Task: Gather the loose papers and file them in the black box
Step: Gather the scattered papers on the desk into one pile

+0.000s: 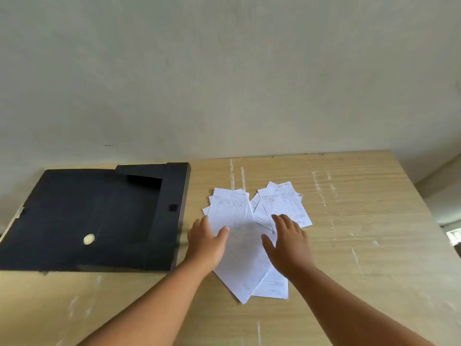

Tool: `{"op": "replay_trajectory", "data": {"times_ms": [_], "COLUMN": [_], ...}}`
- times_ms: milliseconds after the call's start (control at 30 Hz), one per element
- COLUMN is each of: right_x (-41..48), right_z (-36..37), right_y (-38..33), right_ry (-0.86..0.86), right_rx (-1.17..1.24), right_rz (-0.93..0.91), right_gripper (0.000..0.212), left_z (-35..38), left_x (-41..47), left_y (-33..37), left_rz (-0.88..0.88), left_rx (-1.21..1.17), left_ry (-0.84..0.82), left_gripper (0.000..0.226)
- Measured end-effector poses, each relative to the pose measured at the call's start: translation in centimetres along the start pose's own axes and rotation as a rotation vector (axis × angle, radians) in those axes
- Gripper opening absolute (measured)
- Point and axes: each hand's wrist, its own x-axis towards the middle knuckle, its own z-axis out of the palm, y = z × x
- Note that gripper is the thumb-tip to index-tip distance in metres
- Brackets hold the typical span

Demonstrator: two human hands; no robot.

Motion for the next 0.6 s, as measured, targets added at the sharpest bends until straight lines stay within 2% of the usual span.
{"op": "replay_trajectory", "data": {"times_ms": [100,233,400,600], "right_x": [1.2,2.3,3.7,5.5], "right_z": [1.0,2.0,2.2,2.1], "right_y": [-0.7,-2.5,-4.4,-5.6], "right_ry": [-0.013,-0.030,-0.088,-0.095], "right_rx": [0.078,0.138,0.310,0.491], "right_rz": [0.025,0.059,0.185,0.345], "right_gripper": [0.065,0.065,0.072,0.055], "left_z": [0.7,1.2,1.6,1.5], "left_x": [1.8,3.5,3.8,3.0], "left_y": [0.5,1.9,2.5,2.1], "left_rz": [-0.120,-0.194,-0.155,-0.092], "left_rx": [-0.224,-0.368,-0.287,-0.247], "left_ry": [0.103,0.133,0.030,0.002], "left_gripper": [0.044,0.054,0.064,0.068]}}
